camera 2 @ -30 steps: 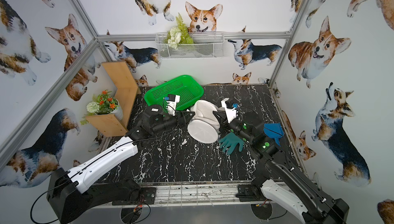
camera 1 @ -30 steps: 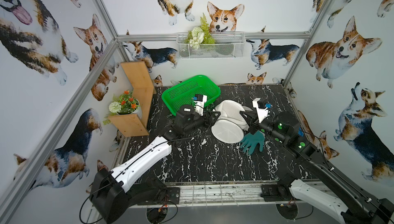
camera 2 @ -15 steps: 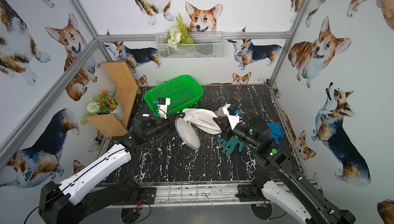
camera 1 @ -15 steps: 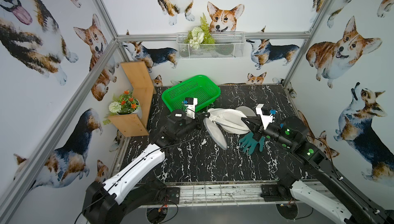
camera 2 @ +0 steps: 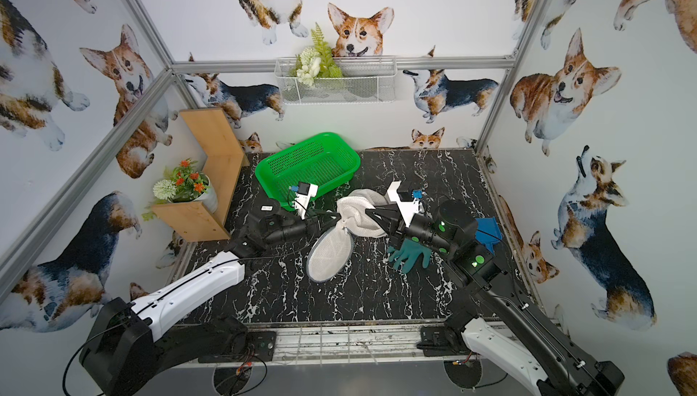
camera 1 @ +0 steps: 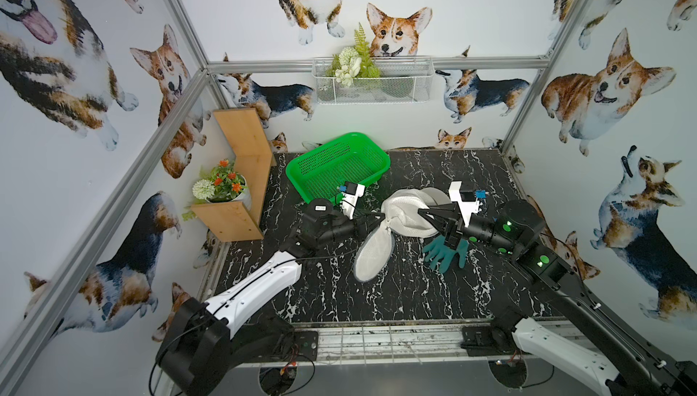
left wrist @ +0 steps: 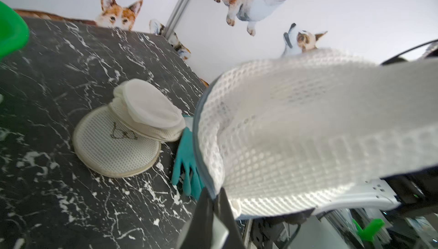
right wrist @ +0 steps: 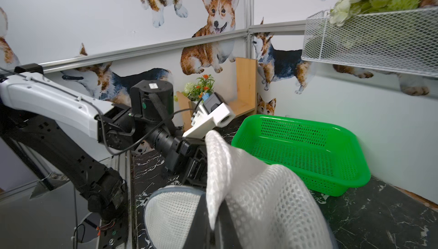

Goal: Turn the laundry bag inside out
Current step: Turn over the laundry bag.

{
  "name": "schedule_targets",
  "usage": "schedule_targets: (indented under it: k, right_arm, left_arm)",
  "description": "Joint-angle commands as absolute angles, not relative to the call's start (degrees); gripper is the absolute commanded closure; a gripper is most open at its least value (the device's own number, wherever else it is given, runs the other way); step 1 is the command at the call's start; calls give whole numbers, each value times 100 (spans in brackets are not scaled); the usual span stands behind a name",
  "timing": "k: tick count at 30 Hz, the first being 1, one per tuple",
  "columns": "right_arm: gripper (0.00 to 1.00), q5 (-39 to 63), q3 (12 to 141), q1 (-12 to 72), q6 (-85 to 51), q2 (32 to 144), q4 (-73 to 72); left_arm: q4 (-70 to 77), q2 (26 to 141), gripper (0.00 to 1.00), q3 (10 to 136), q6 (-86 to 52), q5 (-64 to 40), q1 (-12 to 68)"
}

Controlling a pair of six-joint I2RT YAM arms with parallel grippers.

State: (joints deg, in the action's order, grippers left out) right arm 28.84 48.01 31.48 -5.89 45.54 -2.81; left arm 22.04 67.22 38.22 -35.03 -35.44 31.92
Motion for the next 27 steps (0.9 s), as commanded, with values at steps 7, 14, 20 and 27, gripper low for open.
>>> schedule_targets:
  k: [7, 14, 20, 27]
  right_arm:
    - [100, 2638, 4628, 3151, -1992, 4872, -1882]
    - [100, 1587, 5019, 3154, -354, 4816, 782]
    - [100, 1114, 5178, 3149, 91, 4857, 1458]
    - [100, 2059, 5505, 3149, 912, 5139, 1774]
  left_arm:
    - [1781, 6648, 85, 3955, -3020, -2487, 3270]
    - [751, 5813, 28, 4318, -2040, -544, 3252]
    - [-210, 5445, 26, 5047, -640, 20, 3267]
    - [-729, 5975, 24, 6022, 1923, -1869, 4338]
